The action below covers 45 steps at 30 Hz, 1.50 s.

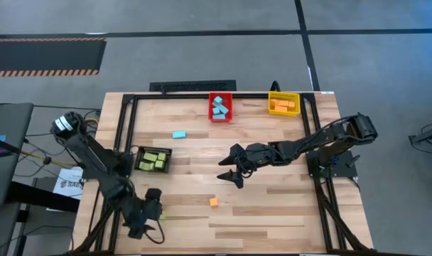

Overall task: Sort & place blocks by color
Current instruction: Put the green block into the black bin

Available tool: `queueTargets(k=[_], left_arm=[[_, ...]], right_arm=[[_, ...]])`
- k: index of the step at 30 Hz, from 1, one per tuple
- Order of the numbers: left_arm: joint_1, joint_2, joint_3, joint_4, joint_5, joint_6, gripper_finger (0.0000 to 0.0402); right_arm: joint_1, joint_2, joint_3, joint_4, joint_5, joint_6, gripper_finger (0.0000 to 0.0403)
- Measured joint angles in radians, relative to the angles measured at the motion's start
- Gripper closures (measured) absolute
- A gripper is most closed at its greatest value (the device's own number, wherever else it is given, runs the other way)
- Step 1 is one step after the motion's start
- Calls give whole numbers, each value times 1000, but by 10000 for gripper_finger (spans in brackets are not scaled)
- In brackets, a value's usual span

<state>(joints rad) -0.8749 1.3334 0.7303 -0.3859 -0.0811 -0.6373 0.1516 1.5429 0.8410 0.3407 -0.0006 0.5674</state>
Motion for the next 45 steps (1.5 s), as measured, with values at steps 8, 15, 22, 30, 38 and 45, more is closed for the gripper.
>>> queueTargets(k=[8, 15, 22, 30, 38, 45], left_arm=[[-52, 131, 0, -11, -207, -175, 119], [-52, 243, 0, -11, -214, -202, 119], [-51, 270, 1, -4, -236, -248, 152], [-24, 255, 5, -7, -198, -268, 298], [69, 75, 51, -150, -265, -96, 300], [297, -162, 52, -551, -448, -336, 300]], right_arm=[[12, 0, 0, -4, 2, -3, 61], [12, 0, 0, -4, 1, -16, 63], [12, 0, 0, -16, 1, -18, 64], [10, 0, 0, -27, 1, -18, 66], [10, 0, 0, -23, 1, -18, 66], [10, -1, 1, -9, 1, 8, 66]])
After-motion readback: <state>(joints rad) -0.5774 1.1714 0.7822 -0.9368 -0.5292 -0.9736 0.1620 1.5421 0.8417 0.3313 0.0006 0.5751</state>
